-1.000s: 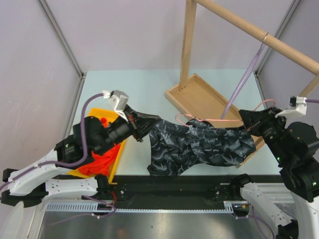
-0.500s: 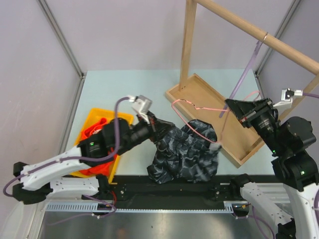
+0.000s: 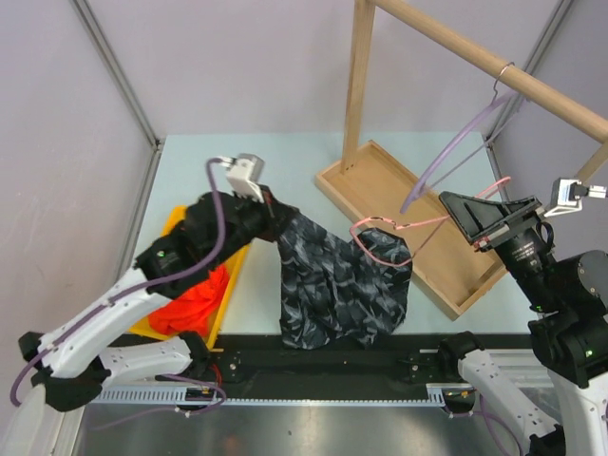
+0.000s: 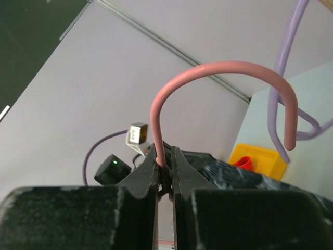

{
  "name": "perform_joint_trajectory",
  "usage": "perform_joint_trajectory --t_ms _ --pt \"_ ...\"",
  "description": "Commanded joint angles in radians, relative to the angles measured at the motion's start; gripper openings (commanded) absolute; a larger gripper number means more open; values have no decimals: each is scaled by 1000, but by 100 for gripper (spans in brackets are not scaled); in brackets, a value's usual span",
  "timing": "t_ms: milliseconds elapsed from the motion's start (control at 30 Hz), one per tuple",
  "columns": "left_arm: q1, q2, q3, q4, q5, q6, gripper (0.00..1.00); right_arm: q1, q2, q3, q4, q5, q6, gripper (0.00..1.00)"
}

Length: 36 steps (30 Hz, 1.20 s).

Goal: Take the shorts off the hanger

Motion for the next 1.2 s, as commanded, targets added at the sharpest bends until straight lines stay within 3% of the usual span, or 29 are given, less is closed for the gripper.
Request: perform_joint_trajectory --t_ms 0,233,533,767,967,1167 --pt "85 -66 156 -87 -5 70 0 -3 -15 10 -22 28 -35 0" --pt "91 10 221 -67 91 100 0 -3 -20 10 -29 28 -37 0" --pt "78 294 236 148 475 -44 0 -3 -41 10 -45 43 -44 0" --pt "2 429 270 132 467 -19 0 -2 -49 10 -58 54 -57 0" --pt "6 370 151 114 371 28 0 -3 -47 10 -74 59 -71 0" --pt "59 354 23 -4 231 88 1 -2 -44 10 -80 57 -80 0"
